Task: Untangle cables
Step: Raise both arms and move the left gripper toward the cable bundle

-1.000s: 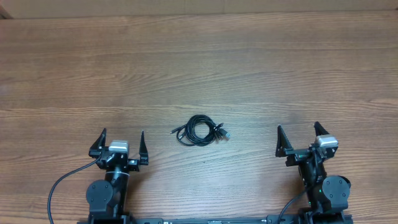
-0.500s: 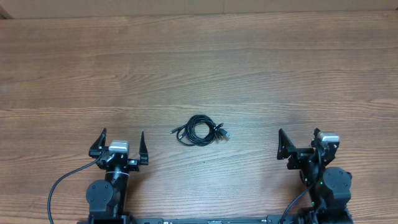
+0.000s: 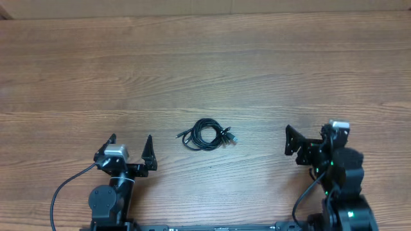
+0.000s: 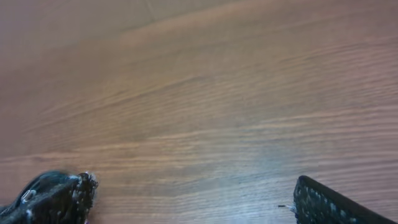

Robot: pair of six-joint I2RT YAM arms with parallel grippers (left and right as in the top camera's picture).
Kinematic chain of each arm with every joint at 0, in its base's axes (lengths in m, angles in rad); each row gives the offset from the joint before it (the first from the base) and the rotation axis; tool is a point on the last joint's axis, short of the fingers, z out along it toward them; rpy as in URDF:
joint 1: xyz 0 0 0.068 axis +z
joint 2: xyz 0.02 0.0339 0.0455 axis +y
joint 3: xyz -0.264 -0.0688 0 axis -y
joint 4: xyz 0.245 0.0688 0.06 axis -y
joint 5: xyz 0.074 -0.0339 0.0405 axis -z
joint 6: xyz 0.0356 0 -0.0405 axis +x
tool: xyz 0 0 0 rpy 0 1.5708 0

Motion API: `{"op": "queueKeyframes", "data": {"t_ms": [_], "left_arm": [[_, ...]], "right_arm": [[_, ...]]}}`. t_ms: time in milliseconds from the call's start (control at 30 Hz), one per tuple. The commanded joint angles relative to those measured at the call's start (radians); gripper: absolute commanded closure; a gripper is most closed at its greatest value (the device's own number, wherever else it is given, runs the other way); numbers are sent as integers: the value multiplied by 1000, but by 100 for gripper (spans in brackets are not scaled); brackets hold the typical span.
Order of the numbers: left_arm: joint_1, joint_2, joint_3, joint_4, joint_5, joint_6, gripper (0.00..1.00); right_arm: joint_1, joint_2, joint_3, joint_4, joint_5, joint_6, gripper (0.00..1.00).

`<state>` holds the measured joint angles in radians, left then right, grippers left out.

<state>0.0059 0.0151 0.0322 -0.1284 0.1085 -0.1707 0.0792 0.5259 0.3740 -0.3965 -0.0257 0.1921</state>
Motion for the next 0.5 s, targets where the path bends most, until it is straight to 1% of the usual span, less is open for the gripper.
{"op": "queueKeyframes", "data": {"t_ms": [0, 133, 267, 333, 467], "left_arm": [[-5, -9, 37, -54, 23, -55, 0], [-5, -2, 79, -95, 23, -50, 0], [-5, 57, 132, -135, 24, -34, 0], [-5, 114, 165, -143, 28, -31, 0], [-5, 265, 235, -144, 54, 23, 0]], "right_arm": [[5, 90, 106, -34, -21, 14, 0], [5, 210, 200, -96, -21, 14, 0], [5, 294, 252, -138, -21, 14, 0], [5, 327, 267, -144, -22, 14, 0], [5, 345, 274, -138, -55, 14, 0]]}}
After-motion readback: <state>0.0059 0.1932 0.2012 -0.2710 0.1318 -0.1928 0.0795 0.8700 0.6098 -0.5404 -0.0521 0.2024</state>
